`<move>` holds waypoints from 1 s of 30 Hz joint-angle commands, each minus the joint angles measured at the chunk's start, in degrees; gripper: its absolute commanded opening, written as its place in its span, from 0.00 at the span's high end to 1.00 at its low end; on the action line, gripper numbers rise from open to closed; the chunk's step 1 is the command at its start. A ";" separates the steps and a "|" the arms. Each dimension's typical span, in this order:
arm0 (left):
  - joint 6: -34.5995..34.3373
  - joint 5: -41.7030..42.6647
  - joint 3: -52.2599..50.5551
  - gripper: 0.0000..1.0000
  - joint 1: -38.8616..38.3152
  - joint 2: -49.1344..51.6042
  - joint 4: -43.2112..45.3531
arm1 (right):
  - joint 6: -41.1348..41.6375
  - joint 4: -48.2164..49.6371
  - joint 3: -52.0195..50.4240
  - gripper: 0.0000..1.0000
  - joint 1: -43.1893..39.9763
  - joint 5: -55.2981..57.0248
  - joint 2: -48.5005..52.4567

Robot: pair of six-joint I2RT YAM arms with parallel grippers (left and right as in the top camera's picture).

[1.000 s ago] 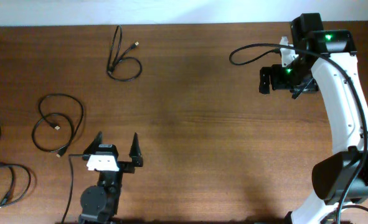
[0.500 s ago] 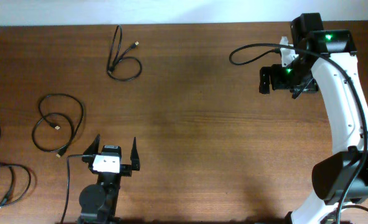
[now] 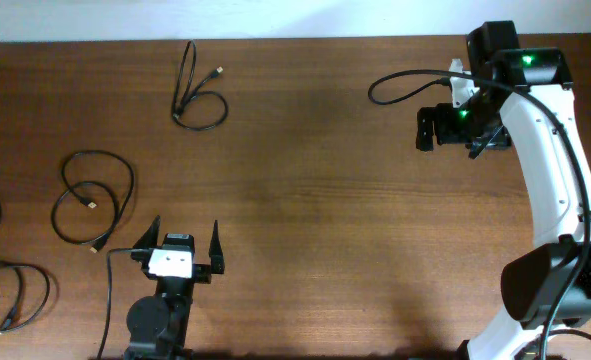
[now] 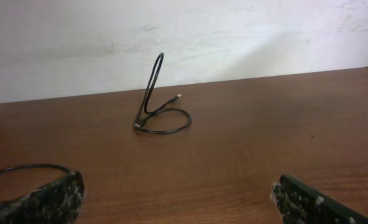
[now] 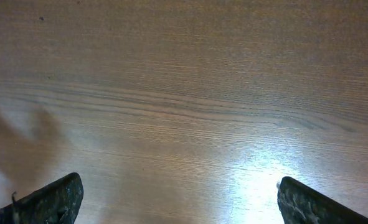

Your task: Untangle cables

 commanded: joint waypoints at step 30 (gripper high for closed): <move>0.94 1.03 -0.07 0.01 0.31 -0.55 -0.35 | 0.33 26.03 -17.38 0.01 0.42 -7.78 -16.92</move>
